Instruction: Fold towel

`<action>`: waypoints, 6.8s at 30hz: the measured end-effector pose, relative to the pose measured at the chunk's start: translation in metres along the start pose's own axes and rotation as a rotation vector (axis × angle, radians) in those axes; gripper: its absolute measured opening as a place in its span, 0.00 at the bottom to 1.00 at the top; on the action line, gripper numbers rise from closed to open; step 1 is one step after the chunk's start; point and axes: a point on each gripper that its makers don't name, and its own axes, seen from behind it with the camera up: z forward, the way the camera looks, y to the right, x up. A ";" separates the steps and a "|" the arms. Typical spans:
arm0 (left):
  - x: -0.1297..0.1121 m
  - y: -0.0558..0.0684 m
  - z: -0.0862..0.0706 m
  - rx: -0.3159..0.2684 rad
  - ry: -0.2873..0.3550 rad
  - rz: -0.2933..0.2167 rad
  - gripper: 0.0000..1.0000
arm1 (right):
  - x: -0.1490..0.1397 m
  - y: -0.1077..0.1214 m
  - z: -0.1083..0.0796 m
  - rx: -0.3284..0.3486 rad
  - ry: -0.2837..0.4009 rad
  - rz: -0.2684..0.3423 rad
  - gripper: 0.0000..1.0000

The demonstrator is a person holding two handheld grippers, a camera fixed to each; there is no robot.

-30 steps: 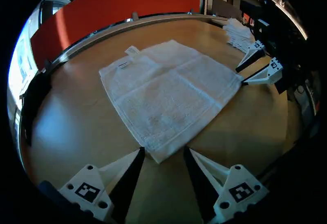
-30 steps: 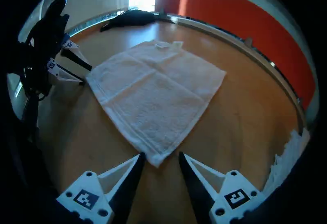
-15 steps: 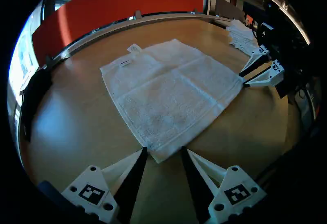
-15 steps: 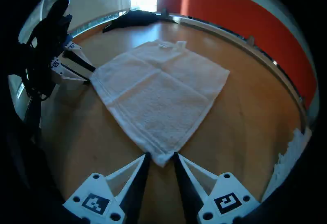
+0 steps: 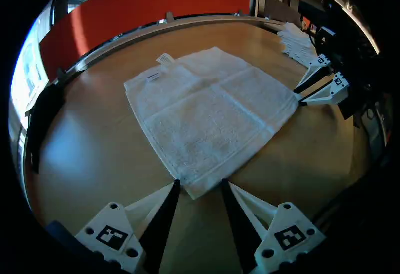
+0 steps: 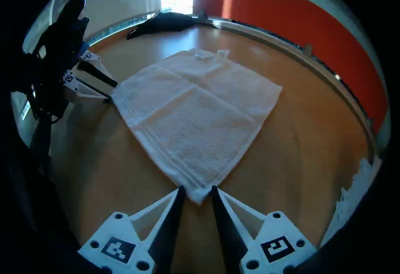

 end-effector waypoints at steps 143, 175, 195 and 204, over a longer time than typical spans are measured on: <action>0.118 -0.055 0.038 0.004 -0.023 -0.226 0.20 | 0.101 0.102 -0.002 -0.059 0.048 0.114 0.12; 0.130 -0.098 0.042 0.147 0.039 -0.224 0.86 | 0.106 0.134 0.014 -0.218 0.059 0.100 0.77; 0.102 -0.085 0.019 0.163 0.036 -0.245 0.89 | 0.088 0.114 -0.007 -0.215 0.073 0.117 0.82; 0.081 -0.077 0.004 0.185 0.035 -0.293 0.90 | 0.072 0.103 -0.021 -0.216 0.070 0.127 0.82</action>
